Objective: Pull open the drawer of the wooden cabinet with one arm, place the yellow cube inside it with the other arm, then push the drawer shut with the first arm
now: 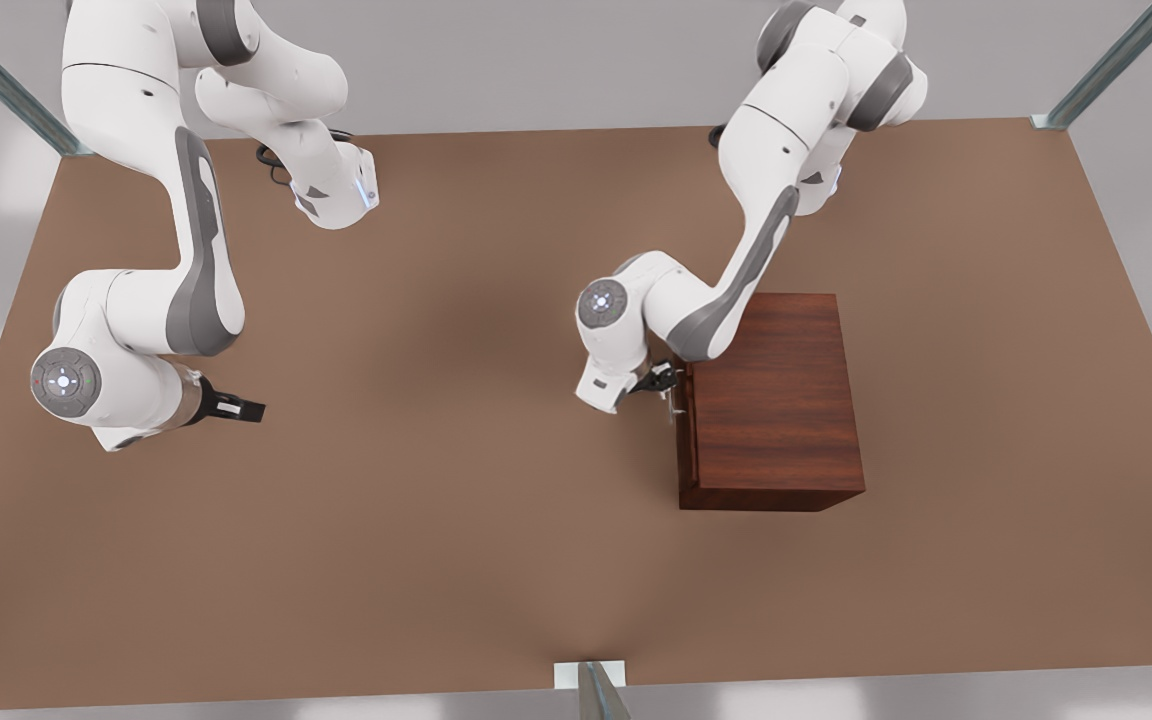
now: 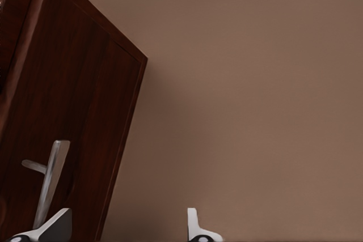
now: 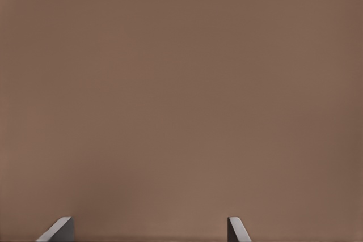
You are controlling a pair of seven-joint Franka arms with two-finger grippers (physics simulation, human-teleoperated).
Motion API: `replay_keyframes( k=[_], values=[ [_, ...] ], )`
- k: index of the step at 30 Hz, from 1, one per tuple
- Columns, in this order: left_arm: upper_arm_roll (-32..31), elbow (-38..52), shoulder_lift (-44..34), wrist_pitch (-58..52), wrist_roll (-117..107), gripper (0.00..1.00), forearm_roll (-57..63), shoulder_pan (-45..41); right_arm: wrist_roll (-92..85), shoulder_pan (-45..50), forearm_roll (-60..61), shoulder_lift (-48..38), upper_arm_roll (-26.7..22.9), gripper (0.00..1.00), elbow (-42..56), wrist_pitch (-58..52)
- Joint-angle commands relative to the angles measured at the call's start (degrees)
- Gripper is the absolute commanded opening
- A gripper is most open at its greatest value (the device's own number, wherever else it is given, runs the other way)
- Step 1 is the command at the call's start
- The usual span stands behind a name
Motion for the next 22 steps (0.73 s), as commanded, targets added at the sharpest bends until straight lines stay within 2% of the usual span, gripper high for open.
replay_keyframes(
  k=[1, 5, 7, 8, 9, 11, 12, 13, 15, 22],
  values=[
    [0.01, -0.14, -0.14, -0.50, 7.39, 1.00, 0.23, 0.25, -3.48, 0.01, 0.03, -0.06, -0.02, 1.00, 0.06, -0.05],
    [0.36, 0.73, -1.54, -2.25, 9.24, 1.00, -0.38, 1.39, -3.48, 0.01, 0.03, -0.06, -0.02, 1.00, 0.06, -0.58],
    [-0.16, 14.00, -6.28, -21.83, 14.31, 1.00, -5.65, 6.74, -3.48, 0.01, 0.03, -0.06, -0.02, 1.00, 0.15, -0.93],
    [0.19, 13.48, -11.47, -24.05, 28.63, 1.00, -7.86, 11.14, -3.48, 0.01, 0.03, -0.06, -0.02, 1.00, 0.15, -0.93],
    [0.27, 13.74, -13.41, -28.09, 41.47, 1.00, -9.52, 15.79, -3.48, 0.01, 0.03, -0.06, -0.02, 1.00, 0.15, -0.93],
    [0.19, 13.66, -16.74, -28.53, 63.10, 1.00, -14.79, 26.25, -3.74, 0.19, -0.14, -0.06, -0.02, 1.00, 0.06, -2.51],
    [0.27, 11.47, -20.08, -28.62, 69.09, 1.00, -16.73, 29.51, -4.18, 0.10, -0.14, -0.06, -0.02, 1.00, 0.15, -2.95],
    [1.15, -1.90, -28.96, -19.14, 68.48, 1.00, -16.91, 30.48, -4.09, 0.10, -0.32, -0.06, -0.02, 1.00, 0.15, -3.04],
    [1.41, 2.58, -26.07, -19.22, 65.84, 1.00, -16.91, 30.57, -4.18, 0.19, -0.41, -0.06, 0.07, 1.00, 0.15, -4.18],
    [1.59, 2.23, -25.54, -19.57, 65.84, 1.00, -17.17, 31.62, -4.00, 0.10, 0.03, 0.99, 0.16, 1.00, 4.02, -9.28]
  ],
)
